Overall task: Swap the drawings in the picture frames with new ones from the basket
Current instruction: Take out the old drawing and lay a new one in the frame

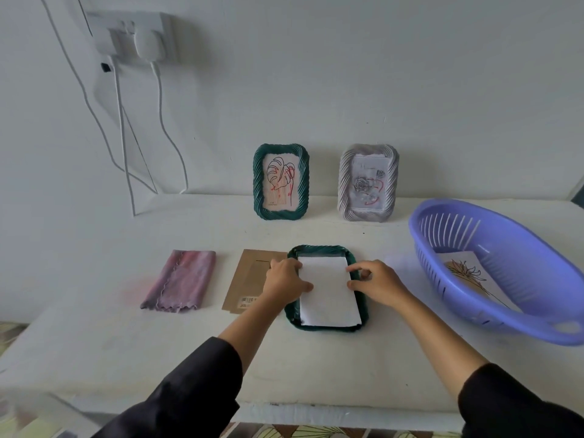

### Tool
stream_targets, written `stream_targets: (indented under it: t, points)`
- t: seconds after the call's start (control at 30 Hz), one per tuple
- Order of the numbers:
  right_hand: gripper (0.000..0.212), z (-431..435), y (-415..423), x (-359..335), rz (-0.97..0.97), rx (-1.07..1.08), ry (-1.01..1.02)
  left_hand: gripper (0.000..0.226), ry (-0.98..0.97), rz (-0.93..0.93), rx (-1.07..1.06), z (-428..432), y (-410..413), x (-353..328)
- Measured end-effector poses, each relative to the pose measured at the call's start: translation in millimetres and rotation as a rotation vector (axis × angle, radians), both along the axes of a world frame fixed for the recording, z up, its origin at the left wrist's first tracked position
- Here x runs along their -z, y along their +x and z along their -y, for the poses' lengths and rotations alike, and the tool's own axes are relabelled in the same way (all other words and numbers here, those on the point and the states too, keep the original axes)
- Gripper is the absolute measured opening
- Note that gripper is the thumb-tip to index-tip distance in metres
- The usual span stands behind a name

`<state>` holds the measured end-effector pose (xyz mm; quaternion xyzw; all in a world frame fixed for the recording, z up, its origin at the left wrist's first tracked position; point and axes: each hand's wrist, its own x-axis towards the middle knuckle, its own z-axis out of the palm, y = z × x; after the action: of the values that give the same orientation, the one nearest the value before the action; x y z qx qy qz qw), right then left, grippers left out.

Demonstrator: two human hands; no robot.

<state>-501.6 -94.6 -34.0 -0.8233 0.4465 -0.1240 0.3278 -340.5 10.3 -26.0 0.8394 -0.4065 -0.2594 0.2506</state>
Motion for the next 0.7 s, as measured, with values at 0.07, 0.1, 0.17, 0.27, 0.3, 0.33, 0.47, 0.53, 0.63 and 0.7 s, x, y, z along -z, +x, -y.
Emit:
stream_targets:
  t: [0.07,0.1,0.17,0.27,0.3,0.33,0.47,0.53,0.63,0.7]
  points:
    - [0.034,2,0,4,0.019,-0.027,0.010,0.059,-0.016,0.008,0.002,0,1,0]
    - [0.035,3,0,6,0.030,-0.034,0.016,0.059,-0.021,0.009,0.003,0,1,-1]
    - [0.035,5,0,8,0.041,-0.038,0.025,0.059,-0.030,0.014,0.006,-1,1,-1]
    - [0.038,8,1,11,0.048,-0.038,0.035,0.059,-0.038,0.030,0.011,-1,1,-1]
    - [0.038,9,1,12,0.053,-0.036,0.038,0.059,-0.040,0.030,0.011,-1,1,-1]
    - [0.038,9,1,13,0.058,-0.035,0.040,0.059,-0.040,0.030,0.010,-1,1,-1]
    - [0.038,13,2,16,0.076,-0.029,0.052,0.059,-0.040,0.037,0.011,0,1,-1]
    - [0.038,14,2,17,0.080,-0.025,0.052,0.059,-0.032,0.039,0.008,0,1,-1]
    - [0.038,17,2,19,0.093,-0.024,0.055,0.059,-0.033,0.042,0.003,1,1,0]
    - [0.037,17,2,20,0.102,-0.026,0.055,0.058,-0.032,0.041,0.000,2,1,-1]
